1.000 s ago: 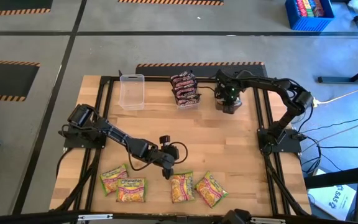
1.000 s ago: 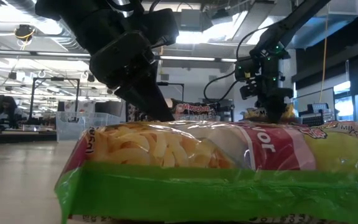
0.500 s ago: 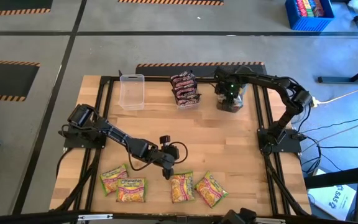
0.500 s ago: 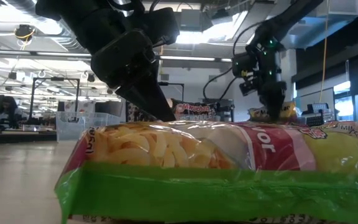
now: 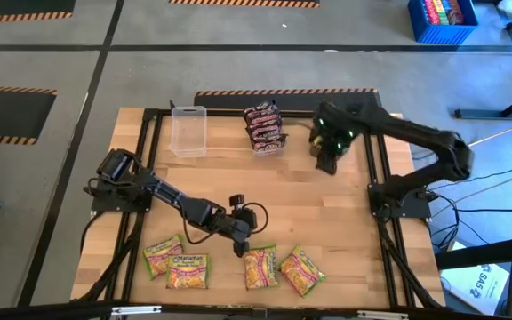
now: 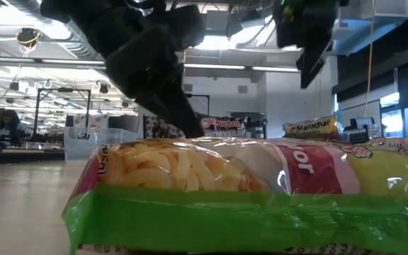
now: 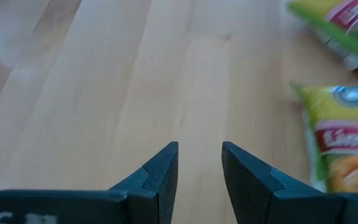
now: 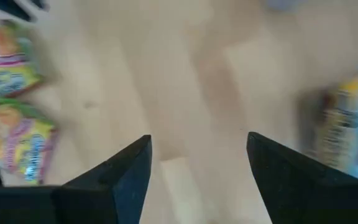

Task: Sort Maruchan noodles
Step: Put the green noodle pack into the left transparent bin

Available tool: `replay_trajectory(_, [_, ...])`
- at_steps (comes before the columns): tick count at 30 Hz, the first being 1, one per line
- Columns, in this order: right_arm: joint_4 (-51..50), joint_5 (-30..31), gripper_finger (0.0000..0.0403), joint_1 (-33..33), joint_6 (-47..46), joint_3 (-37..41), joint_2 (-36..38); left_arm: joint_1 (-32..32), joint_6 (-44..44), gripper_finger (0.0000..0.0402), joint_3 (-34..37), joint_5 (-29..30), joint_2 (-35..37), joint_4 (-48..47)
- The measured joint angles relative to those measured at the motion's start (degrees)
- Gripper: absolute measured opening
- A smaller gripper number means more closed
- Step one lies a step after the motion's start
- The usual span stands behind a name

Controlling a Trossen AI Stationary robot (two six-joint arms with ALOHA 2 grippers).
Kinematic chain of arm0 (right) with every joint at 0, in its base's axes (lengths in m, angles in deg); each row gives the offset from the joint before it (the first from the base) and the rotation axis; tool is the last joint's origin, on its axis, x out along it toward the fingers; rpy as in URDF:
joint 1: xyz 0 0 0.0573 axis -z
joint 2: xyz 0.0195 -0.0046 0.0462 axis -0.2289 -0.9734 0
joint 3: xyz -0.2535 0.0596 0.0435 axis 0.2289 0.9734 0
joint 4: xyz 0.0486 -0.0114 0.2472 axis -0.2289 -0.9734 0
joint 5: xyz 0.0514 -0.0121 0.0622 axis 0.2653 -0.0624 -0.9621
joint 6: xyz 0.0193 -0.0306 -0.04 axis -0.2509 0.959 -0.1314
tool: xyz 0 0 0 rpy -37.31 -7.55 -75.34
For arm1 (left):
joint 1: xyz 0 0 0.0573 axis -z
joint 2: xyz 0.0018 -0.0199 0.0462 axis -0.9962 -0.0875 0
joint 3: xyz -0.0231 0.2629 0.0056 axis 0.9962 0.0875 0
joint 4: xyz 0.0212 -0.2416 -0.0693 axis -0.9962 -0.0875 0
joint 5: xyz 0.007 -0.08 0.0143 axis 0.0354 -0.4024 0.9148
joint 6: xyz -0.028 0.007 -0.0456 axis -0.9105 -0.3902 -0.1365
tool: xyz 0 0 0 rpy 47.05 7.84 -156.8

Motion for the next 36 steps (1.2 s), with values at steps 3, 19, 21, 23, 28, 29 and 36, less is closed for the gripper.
replay_trajectory(3, [6.4, 2.0, 0.0248, -7.5, -5.9, 5.6, 5.5, 0.5, 0.0, 0.0119, 0.0, -0.2, 0.0, 2.8])
replay_trajectory(19, [64.5, 24.4, 0.0248, -50.8, -34.0, 36.6, 13.4, 8.8, -8.9, 0.0119, 0.0, 1.9, -0.6, 12.1])
replay_trajectory(21, [71.3, 27.8, 0.0248, -54.7, -32.6, 36.6, 11.2, 10.2, -9.8, 0.0119, -0.1, 2.5, -1.3, 14.7])
replay_trajectory(23, [77.4, 30.9, 0.0248, -57.8, -30.1, 36.6, 8.6, 11.4, -10.1, 0.0119, 0.0, 3.4, -1.7, 16.3])
replay_trajectory(28, [91.9, 31.9, 0.0248, -61.7, -26.3, 36.6, 0.1, 13.0, -10.8, 0.0119, 0.0, 3.8, -2.8, 20.4])
replay_trajectory(29, [93.9, 31.9, 0.0248, -62.0, -26.3, 36.6, -1.6, 13.1, -11.5, 0.0119, -0.1, 3.8, -2.8, 20.4])
replay_trajectory(36, [99.2, 28.8, 0.0247, -62.1, -25.4, 31.2, -16.0, 16.9, -15.0, 0.0119, 0.0, 3.3, -3.0, 20.0])
